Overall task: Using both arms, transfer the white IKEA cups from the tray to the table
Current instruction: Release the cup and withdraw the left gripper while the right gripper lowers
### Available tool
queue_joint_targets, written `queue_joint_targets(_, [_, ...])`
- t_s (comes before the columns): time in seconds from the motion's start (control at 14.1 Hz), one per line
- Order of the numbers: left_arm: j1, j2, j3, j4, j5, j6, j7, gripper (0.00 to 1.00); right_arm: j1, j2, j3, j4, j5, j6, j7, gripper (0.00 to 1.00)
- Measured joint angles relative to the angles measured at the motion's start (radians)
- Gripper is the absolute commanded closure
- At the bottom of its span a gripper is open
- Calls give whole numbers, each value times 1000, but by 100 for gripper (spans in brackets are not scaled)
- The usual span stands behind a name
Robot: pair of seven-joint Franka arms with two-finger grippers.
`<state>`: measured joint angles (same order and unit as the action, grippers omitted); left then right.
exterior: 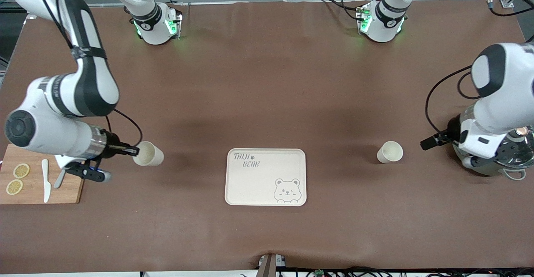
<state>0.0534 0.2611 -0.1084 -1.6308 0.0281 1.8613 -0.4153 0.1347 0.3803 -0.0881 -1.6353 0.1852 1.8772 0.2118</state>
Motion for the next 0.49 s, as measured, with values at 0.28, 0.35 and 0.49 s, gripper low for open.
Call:
queue_joint_targets(0.28, [7, -49, 11, 69, 0, -84, 11, 0, -80, -152, -1, -178, -70, 4, -176, 100])
queue_joint_targets(0.35, [9, -72, 11, 75, 0, -96, 31, 0, -110, -174, -1, -208, -75, 11, -237, 100])
queue_joint_targets(0.49, [11, -113, 12, 90, 0, -145, 65, 0, -187, -190, -2, -265, -76, 65, -381, 100])
